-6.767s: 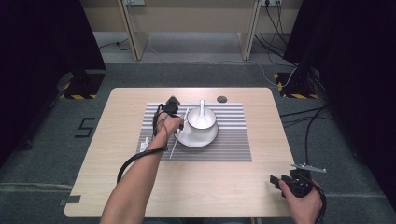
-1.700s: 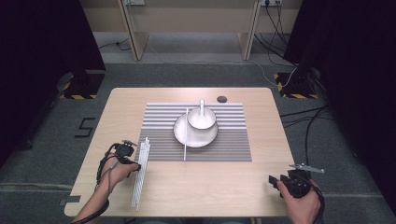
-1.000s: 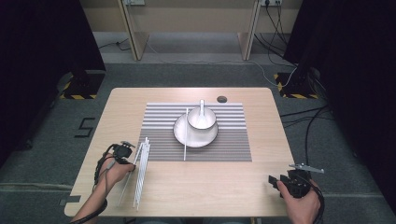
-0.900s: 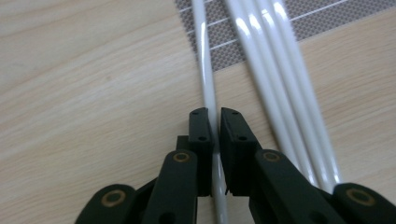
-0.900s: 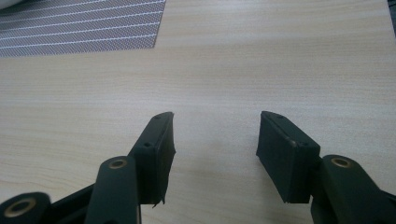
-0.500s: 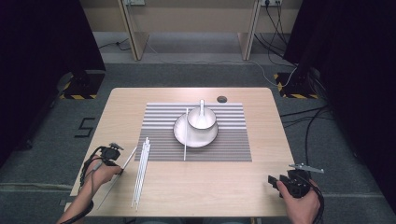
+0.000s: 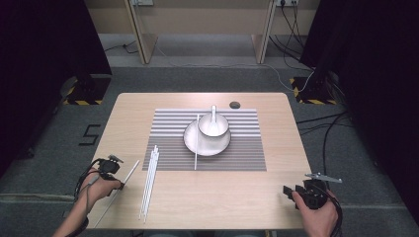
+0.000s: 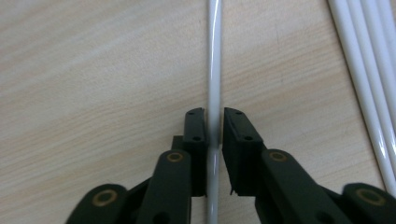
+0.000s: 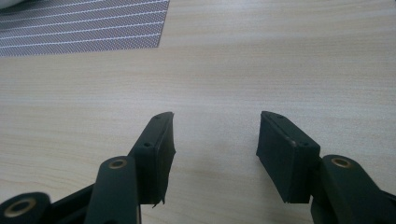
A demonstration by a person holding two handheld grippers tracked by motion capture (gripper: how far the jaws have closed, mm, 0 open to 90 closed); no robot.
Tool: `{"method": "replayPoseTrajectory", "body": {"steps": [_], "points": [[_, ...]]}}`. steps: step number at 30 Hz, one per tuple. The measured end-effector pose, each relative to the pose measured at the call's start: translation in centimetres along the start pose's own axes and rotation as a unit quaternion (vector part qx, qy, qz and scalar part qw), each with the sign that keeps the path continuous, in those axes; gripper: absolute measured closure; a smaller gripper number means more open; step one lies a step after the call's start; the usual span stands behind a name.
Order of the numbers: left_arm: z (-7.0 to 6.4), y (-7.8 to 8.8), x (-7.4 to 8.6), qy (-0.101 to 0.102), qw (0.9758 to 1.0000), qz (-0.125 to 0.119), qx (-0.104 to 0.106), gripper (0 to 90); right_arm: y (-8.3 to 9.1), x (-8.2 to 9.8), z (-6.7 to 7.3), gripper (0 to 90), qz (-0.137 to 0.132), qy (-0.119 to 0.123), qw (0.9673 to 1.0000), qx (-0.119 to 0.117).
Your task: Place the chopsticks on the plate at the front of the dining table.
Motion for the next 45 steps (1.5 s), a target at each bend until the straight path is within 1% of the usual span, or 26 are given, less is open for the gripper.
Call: {"method": "replayPoseTrajectory", "body": {"steps": [3, 5, 6, 9, 11, 12, 13, 14, 15, 16, 18, 23, 24, 26, 29, 34, 38, 45], "points": [[-0.1, 0.3, -0.3, -0.009, 0.9999, 0.004, 0.005, 74.7, 0.0, 0.0, 0.0, 46.3, -0.001, -0.001, 1.0000, -0.001], [-0.1, 0.3, -0.4, -0.022, 0.9996, 0.013, 0.014, 73.4, 0.0, 0.0, 0.0, 46.3, -0.001, 0.000, 1.0000, -0.001], [-0.1, 0.3, -0.4, -0.027, 0.9993, 0.021, 0.014, 73.2, 0.1, 0.0, -0.1, 46.3, -0.001, 0.001, 1.0000, -0.001], [0.0, 0.1, -0.2, -0.035, 0.9984, 0.041, 0.016, 73.6, 0.1, 0.0, -0.1, 46.3, -0.001, 0.000, 1.0000, -0.001], [0.1, 0.0, 0.1, -0.039, 0.9973, 0.058, 0.020, 74.1, 0.1, -0.1, -0.1, 46.3, -0.002, -0.001, 1.0000, 0.000], [0.1, -0.1, 0.1, -0.039, 0.9971, 0.062, 0.021, 74.2, 0.1, 0.0, -0.2, 46.2, -0.001, -0.002, 1.0000, 0.000], [0.1, -0.1, 0.2, -0.039, 0.9969, 0.065, 0.022, 74.2, 0.2, 0.0, -0.1, 46.3, 0.002, -0.009, 1.0000, 0.001], [0.1, -0.2, 0.2, -0.040, 0.9964, 0.070, 0.024, 74.5, 0.1, 0.0, -0.2, 46.3, 0.000, -0.001, 1.0000, 0.000], [0.1, -0.2, 0.2, -0.041, 0.9962, 0.073, 0.025, 74.7, 0.1, 0.0, -0.1, 46.3, 0.001, -0.004, 1.0000, 0.000], [0.2, -0.2, 0.3, -0.044, 0.9958, 0.077, 0.024, 74.8, 0.1, 0.0, -0.1, 46.2, 0.001, -0.001, 1.0000, 0.000], [0.2, -0.2, 0.2, -0.043, 0.9958, 0.077, 0.023, 75.2, 0.1, 0.0, -0.1, 46.3, 0.000, 0.001, 1.0000, -0.001], [0.4, -0.3, 0.0, -0.048, 0.9949, 0.086, 0.022, 76.3, 0.1, 0.0, -0.1, 46.2, 0.000, -0.001, 1.0000, 0.000], [0.4, -0.4, -0.1, -0.047, 0.9951, 0.085, 0.023, 76.4, 0.1, 0.0, -0.1, 46.3, -0.001, -0.001, 1.0000, 0.000], [0.3, -0.4, -0.1, -0.048, 0.9945, 0.089, 0.025, 76.9, 0.2, -0.1, -0.1, 46.3, -0.001, -0.001, 1.0000, 0.000], [0.1, -0.4, -0.2, -0.049, 0.9945, 0.088, 0.028, 78.2, 0.1, -0.1, -0.2, 46.2, -0.002, 0.000, 1.0000, 0.000], [0.0, -0.6, -0.3, -0.050, 0.9940, 0.093, 0.026, 78.8, 0.1, -0.1, -0.1, 46.3, -0.001, 0.000, 1.0000, 0.000], [0.0, -0.7, -0.4, -0.046, 0.9944, 0.091, 0.025, 79.3, 0.2, -0.1, -0.2, 46.3, -0.003, 0.000, 1.0000, 0.000], [0.1, -0.8, -0.4, -0.048, 0.9942, 0.094, 0.021, 80.2, 0.2, -0.1, -0.2, 46.2, -0.002, -0.002, 1.0000, 0.001]]}}
Point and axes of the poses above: each handheld gripper's, and its own axes: y roughly backward along the jaws, x roughly out of its underside, z roughly to its left, the point moved 7 cm from there along -y, roughly forward along the jaws, and after that the axes turned 8 degrees about -z, right-handed, at the moved point
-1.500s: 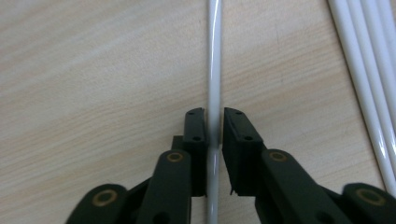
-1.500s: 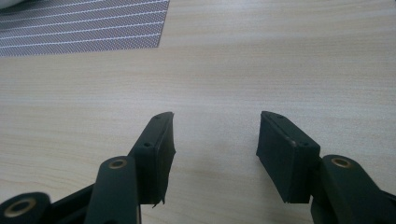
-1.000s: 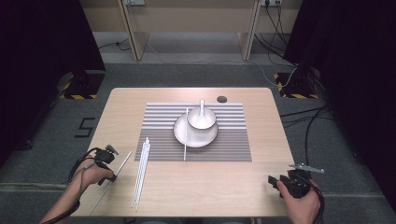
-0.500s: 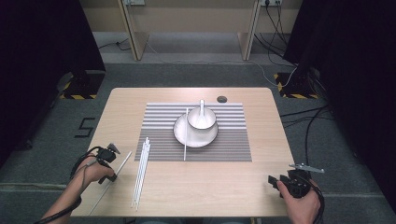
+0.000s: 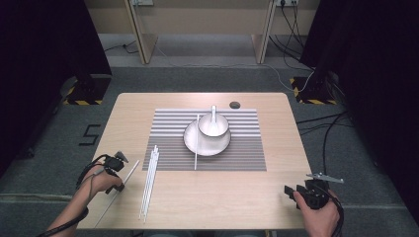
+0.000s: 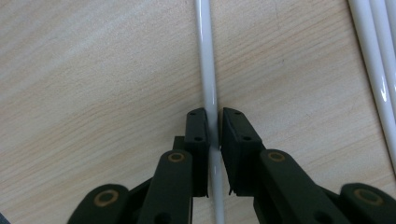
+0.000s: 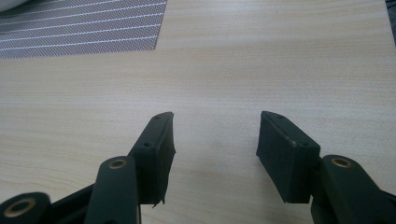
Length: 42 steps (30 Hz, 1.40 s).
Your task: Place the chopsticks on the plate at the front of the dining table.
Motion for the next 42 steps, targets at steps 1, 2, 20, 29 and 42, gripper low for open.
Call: {"method": "replayPoseTrajectory", "body": {"steps": [1, 2, 20, 29, 42], "points": [[-0.03, -0.02, -0.02, 0.000, 1.0000, 0.000, -0.001, 80.1, -0.02, -0.01, -0.02, 46.2, -0.001, 0.003, 1.0000, 0.000], [-0.03, -0.02, -0.02, -0.002, 1.0000, 0.001, -0.003, 79.9, -0.02, 0.00, -0.01, 46.3, 0.000, 0.003, 1.0000, -0.001], [-0.37, -0.07, -0.26, 0.002, 0.9997, 0.016, -0.017, 84.9, 0.10, -0.04, -0.15, 46.2, -0.001, 0.002, 1.0000, 0.001], [-0.40, -0.05, -0.07, 0.009, 0.9999, 0.011, -0.003, 84.9, 0.04, 0.00, -0.13, 46.2, 0.000, -0.001, 1.0000, -0.001], [-0.80, 0.62, -0.47, 0.005, 1.0000, 0.006, -0.002, 85.0, 0.09, -0.05, -0.17, 46.2, -0.002, -0.001, 1.0000, -0.001]]}}
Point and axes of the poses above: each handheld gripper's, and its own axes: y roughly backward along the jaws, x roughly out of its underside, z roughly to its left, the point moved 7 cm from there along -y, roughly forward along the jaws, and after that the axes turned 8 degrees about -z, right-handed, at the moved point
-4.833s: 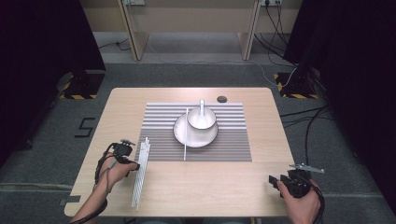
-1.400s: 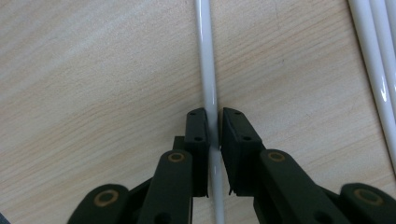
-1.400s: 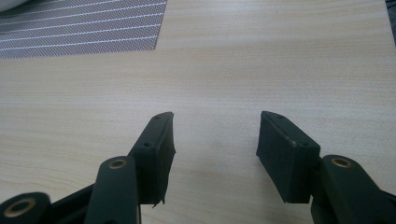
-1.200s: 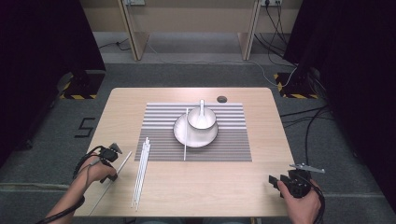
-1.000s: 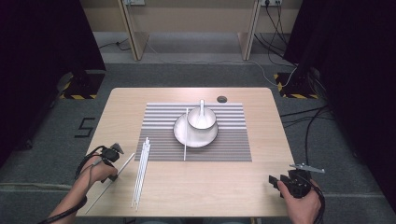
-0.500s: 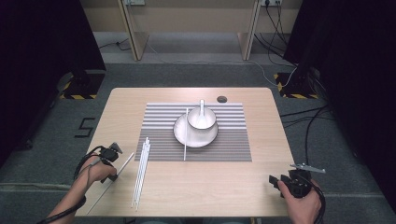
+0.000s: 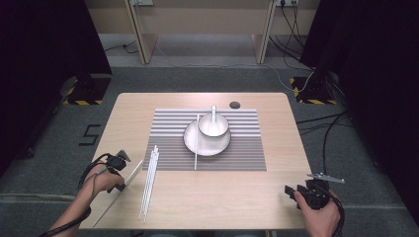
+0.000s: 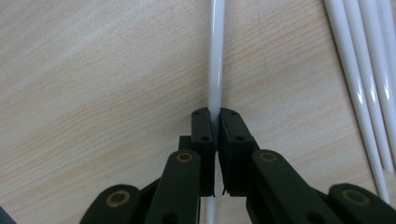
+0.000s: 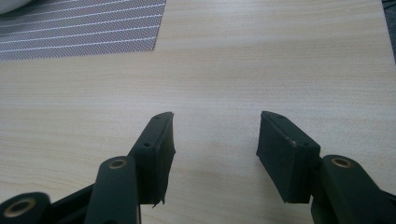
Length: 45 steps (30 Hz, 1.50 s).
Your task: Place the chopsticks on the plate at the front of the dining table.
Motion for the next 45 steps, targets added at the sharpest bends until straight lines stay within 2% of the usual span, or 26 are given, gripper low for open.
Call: {"method": "replayPoseTrajectory", "body": {"steps": [18, 20, 31, 45], "points": [[-0.3, 1.7, -1.0, -0.004, 0.9999, -0.013, 0.004, 85.0, 0.0, 0.0, 0.0, 46.2, 0.000, 0.000, 1.0000, 0.000], [-0.3, 1.7, -1.2, -0.001, 0.9998, -0.020, 0.004, 85.0, 0.0, 0.0, 0.0, 46.2, -0.001, 0.001, 1.0000, 0.000], [-0.5, 2.1, -1.9, 0.000, 0.9996, -0.029, 0.004, 85.0, 0.0, 0.0, 0.0, 46.2, 0.000, -0.001, 1.0000, 0.000], [-0.9, 2.7, -3.1, 0.000, 0.9994, -0.034, 0.003, 85.0, 0.1, 0.0, 0.0, 46.2, -0.001, 0.000, 1.0000, 0.000]]}}
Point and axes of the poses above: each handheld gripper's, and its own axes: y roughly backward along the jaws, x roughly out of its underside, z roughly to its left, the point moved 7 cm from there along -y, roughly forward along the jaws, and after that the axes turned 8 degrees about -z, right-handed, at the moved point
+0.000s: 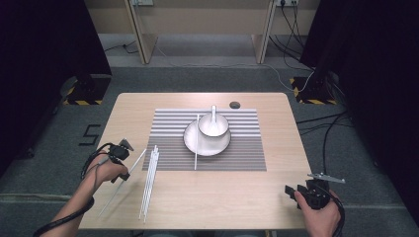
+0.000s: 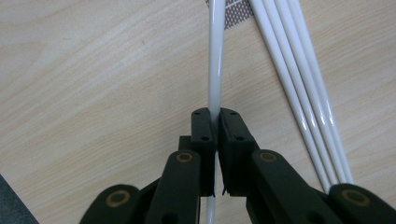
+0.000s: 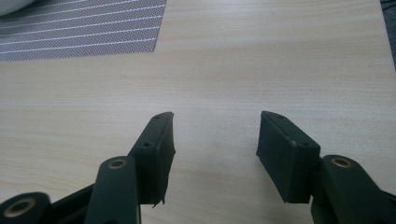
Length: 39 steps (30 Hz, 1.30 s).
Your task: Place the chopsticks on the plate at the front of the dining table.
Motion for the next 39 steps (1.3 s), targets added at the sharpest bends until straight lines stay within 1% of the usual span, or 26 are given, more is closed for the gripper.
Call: {"method": "replayPoseTrajectory", "body": {"steps": [3, 6, 16, 19, 30, 32, 39], "points": [[-0.2, 0.1, -0.4, 0.001, 1.0000, -0.005, -0.002, 85.0, 0.0, 0.0, 0.0, 46.2, 0.001, -0.001, 1.0000, 0.000], [-0.4, 0.1, -0.7, 0.002, 1.0000, -0.007, 0.001, 85.0, 0.0, 0.0, 0.0, 46.2, 0.000, 0.000, 1.0000, 0.000], [-1.2, 0.1, -1.6, -0.001, 0.9999, -0.009, 0.005, 85.0, 0.0, 0.0, 0.0, 46.2, 0.000, 0.000, 1.0000, -0.001], [-1.4, 0.2, -1.9, 0.002, 0.9998, -0.017, 0.006, 85.0, 0.0, 0.0, -0.1, 46.2, 0.000, 0.000, 1.0000, -0.001], [-2.1, 0.4, -2.9, -0.006, 0.9997, -0.021, 0.009, 85.0, 0.0, 0.0, -0.1, 46.2, -0.002, 0.000, 1.0000, -0.001], [-2.3, 0.4, -3.1, -0.003, 0.9996, -0.025, 0.011, 85.0, 0.0, 0.0, -0.1, 46.2, -0.002, 0.000, 1.0000, -0.001], [-2.7, 0.5, -3.6, -0.003, 0.9995, -0.028, 0.012, 85.0, 0.1, 0.0, 0.0, 46.2, -0.001, -0.003, 1.0000, -0.001]]}}
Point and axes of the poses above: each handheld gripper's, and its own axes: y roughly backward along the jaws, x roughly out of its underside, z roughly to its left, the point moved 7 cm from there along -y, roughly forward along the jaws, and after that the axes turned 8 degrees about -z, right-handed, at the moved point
